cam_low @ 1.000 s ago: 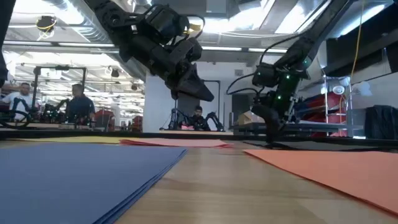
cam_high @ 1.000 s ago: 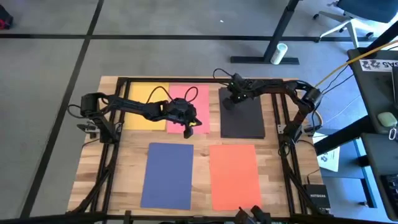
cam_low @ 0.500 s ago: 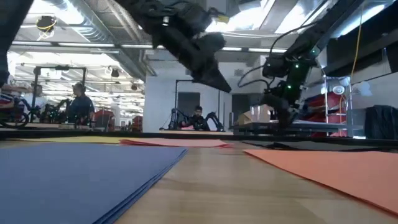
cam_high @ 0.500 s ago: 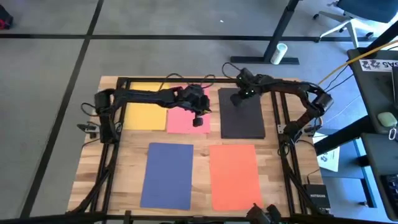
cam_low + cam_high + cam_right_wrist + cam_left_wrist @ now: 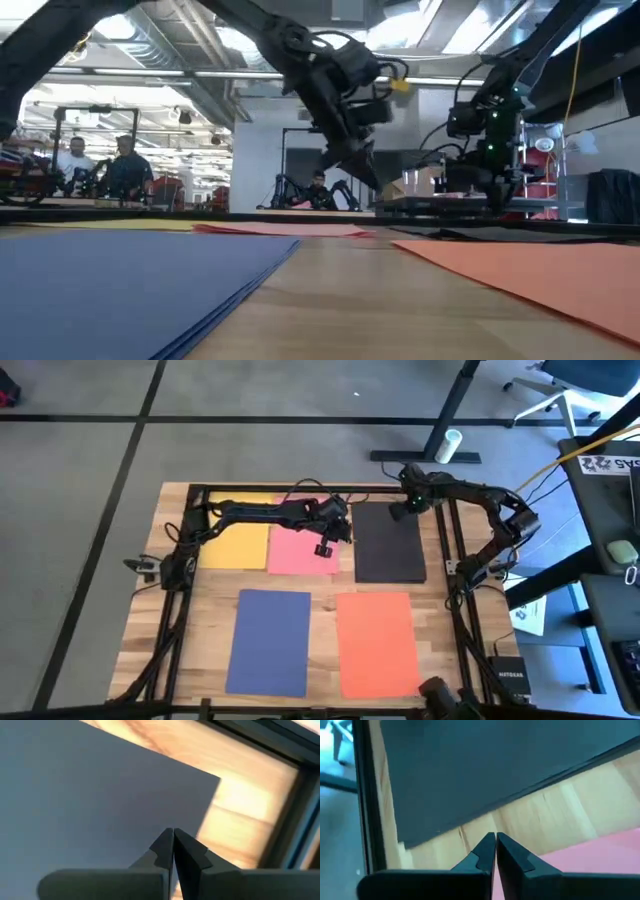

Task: Organize paper
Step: Adjust the stacked black papers

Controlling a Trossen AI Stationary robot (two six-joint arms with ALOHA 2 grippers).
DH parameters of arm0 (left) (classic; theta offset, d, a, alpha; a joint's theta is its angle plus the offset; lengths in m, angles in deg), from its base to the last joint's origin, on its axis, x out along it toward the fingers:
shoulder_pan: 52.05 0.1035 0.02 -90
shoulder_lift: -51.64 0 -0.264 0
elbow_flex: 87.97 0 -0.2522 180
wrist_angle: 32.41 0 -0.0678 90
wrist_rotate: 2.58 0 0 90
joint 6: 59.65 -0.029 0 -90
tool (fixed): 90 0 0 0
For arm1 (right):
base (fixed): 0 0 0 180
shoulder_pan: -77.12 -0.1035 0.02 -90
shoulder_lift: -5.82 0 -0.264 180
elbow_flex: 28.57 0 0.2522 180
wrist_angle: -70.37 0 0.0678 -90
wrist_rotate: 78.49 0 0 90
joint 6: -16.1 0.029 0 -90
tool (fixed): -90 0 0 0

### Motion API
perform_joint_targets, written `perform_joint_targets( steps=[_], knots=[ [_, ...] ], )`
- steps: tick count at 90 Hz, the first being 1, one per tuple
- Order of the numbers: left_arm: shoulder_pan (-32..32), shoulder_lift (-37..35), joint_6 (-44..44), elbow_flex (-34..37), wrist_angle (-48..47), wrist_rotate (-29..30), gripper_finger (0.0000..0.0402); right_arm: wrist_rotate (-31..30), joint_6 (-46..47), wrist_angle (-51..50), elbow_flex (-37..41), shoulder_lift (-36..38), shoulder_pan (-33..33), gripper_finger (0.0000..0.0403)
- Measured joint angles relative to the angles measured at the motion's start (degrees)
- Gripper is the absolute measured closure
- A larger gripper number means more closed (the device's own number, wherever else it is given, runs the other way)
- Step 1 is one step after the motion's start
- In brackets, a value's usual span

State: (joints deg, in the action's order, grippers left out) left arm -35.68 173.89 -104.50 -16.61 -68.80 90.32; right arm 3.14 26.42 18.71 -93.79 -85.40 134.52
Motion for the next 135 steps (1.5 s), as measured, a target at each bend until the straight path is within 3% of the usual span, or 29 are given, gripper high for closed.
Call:
perform_joint_targets(
  steps=[32,88,135],
  knots=[
    [-4.91,5.61,-10.61,-3.78,-4.14,0.04,0.0402,2.53,-0.51,-2.83,0.0,0.0,0.48,0.0402],
    [-5.91,9.17,-12.59,-3.74,2.32,1.98,0.0402,1.44,1.81,-4.01,1.43,0.0,0.37,0.0402],
    [-6.36,11.88,-12.99,-4.06,1.74,3.62,0.0402,2.61,2.86,-3.28,2.51,0.0,0.35,0.0402]
  ],
)
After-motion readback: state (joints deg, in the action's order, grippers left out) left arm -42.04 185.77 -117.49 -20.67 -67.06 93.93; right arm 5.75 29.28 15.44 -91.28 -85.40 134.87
